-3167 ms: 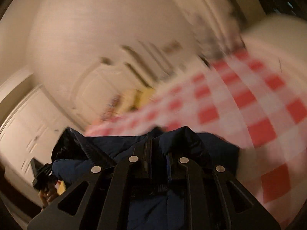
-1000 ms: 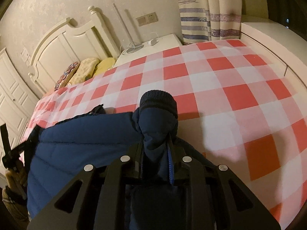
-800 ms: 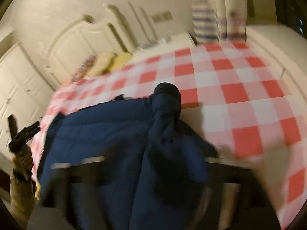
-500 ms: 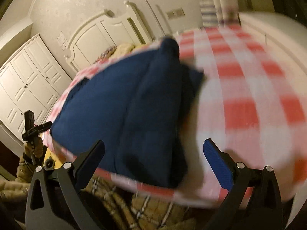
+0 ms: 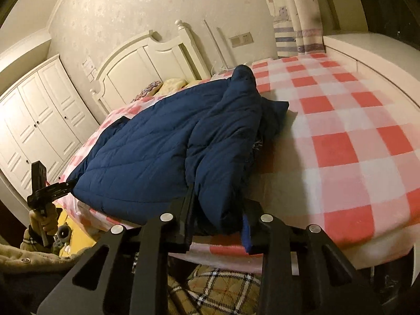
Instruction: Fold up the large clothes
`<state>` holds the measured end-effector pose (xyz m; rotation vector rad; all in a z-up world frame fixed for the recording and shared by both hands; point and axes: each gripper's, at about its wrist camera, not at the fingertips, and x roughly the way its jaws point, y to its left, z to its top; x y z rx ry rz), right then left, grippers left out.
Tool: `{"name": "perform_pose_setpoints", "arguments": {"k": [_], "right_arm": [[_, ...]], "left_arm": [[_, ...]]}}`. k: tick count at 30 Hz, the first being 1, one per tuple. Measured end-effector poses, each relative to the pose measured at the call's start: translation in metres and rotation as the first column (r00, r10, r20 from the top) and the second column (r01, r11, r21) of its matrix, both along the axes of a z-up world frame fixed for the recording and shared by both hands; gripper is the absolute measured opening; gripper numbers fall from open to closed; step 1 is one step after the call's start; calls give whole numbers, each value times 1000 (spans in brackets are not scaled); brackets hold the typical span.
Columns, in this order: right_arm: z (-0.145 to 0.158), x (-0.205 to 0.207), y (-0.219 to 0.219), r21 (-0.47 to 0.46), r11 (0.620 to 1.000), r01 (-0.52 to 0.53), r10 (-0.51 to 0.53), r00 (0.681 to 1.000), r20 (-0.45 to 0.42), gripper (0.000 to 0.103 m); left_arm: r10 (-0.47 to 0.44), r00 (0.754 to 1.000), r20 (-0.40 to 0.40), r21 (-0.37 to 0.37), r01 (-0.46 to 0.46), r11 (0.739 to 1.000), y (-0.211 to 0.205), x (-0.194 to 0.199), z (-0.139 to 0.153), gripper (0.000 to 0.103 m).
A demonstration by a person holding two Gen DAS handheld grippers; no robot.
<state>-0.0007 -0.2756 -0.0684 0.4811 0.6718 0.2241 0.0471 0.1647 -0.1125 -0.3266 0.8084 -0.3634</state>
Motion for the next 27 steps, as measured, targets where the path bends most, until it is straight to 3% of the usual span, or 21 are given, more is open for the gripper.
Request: {"name": "perform_pose_setpoints", "arguments": {"k": [6, 8, 9, 10, 11, 12, 13, 14, 17, 19, 20, 21, 24, 27], "right_arm": [[-23, 9, -7, 1, 1000, 29, -29, 998, -53, 40], [-18, 9, -9, -26, 999, 43, -45, 996, -82, 56], [-14, 8, -10, -48, 997, 53, -57, 994, -88, 63], [-2, 4, -13, -107, 990, 95, -104, 992, -75, 76], [9, 0, -16, -143, 981, 129, -137, 989, -47, 87], [19, -2, -17, -162, 975, 151, -156, 988, -18, 87], [38, -1, -19, -181, 969, 170, -168, 985, 27, 87], [48, 3, -19, -191, 966, 173, -167, 985, 47, 87], [92, 35, -4, -219, 961, 171, -148, 982, 117, 87], [119, 61, 10, -197, 965, 171, -137, 975, 173, 89], [129, 74, 18, -192, 967, 169, -130, 971, 199, 94], [141, 95, 30, -203, 964, 172, -125, 966, 226, 95], [149, 152, 57, -248, 954, 171, -128, 975, 183, 95], [141, 197, 79, -303, 944, 131, -98, 987, 124, 95]], "left_arm": [[24, 1000, 2, 21, -24, 999, 0, 2, -6, 51], [50, 999, 14, 89, -51, 995, -3, -2, -2, 71], [91, 995, 38, 163, -96, 982, -4, -6, 5, 77], [126, 989, 76, 223, -140, 965, -6, -10, 13, 84], [179, 970, 163, 315, -223, 922, -9, -16, 28, 88], [225, 938, 263, 396, -318, 862, -13, -21, 45, 91], [244, 914, 324, 425, -371, 826, -17, -22, 58, 99], [242, 888, 391, 430, -409, 805, -23, -22, 77, 100], [166, 853, 495, 405, -395, 825, -58, -3, 132, 101], [132, 831, 541, 419, -402, 814, -91, 19, 159, 101], [115, 832, 543, 429, -393, 813, -105, 30, 167, 101], [89, 849, 520, 443, -358, 822, -123, 50, 175, 101], [50, 900, 432, 467, -271, 842, -164, 104, 179, 101], [53, 938, 343, 543, -244, 804, -192, 162, 154, 101]]}}
